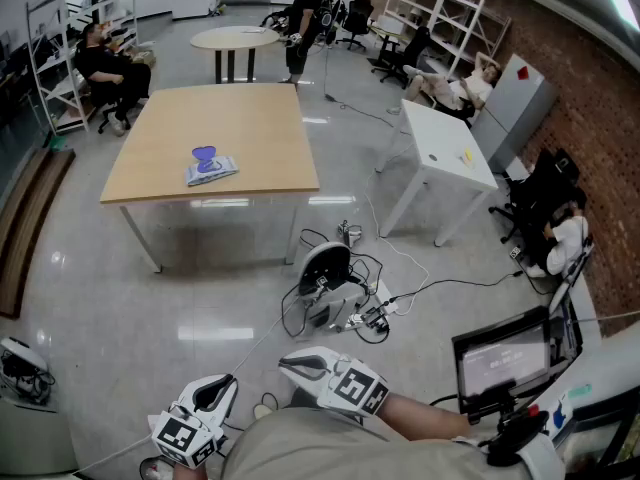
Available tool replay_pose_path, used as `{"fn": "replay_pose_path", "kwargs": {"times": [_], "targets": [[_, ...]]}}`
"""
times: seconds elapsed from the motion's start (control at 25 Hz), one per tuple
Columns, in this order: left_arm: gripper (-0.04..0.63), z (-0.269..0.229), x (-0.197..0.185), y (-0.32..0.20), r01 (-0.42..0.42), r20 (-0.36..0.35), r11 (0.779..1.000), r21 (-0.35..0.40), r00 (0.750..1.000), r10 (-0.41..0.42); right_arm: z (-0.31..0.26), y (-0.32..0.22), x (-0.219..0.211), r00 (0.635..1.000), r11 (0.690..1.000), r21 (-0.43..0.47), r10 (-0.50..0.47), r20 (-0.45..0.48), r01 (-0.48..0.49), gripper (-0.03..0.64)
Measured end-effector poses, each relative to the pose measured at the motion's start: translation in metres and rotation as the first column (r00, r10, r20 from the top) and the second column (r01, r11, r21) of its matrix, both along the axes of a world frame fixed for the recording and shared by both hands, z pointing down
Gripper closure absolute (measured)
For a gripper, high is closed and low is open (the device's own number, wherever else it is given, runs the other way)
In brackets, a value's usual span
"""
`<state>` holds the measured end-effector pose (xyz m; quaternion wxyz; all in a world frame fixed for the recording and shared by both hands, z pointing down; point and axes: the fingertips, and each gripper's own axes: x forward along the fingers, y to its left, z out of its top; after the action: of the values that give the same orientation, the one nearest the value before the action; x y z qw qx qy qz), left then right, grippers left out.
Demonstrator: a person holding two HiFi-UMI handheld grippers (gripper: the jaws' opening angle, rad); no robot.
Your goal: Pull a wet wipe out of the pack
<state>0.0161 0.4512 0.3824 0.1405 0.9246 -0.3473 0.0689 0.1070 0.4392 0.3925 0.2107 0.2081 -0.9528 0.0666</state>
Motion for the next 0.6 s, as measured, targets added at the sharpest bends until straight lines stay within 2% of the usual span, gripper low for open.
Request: {"fn": "replay_pose_path", "kwargs": {"times": [0.04, 0.6], "targets": [[0.589, 0.001, -0.005, 0.002, -0.001, -0.003, 1.0, -0.004, 1.0, 0.001, -0.001, 0.002, -0.005, 1.0, 1.0, -0.003, -0.006, 0.004, 0.006, 0.598], [0.589, -0.003, -0.026, 0.003, -0.009, 0.056, 1.0, 0.015, 0.998, 0.008, -0.005, 0.005, -0.036, 0.999, 1.0, -0.016, -0.02, 0.035, 0.021, 0.598]]}}
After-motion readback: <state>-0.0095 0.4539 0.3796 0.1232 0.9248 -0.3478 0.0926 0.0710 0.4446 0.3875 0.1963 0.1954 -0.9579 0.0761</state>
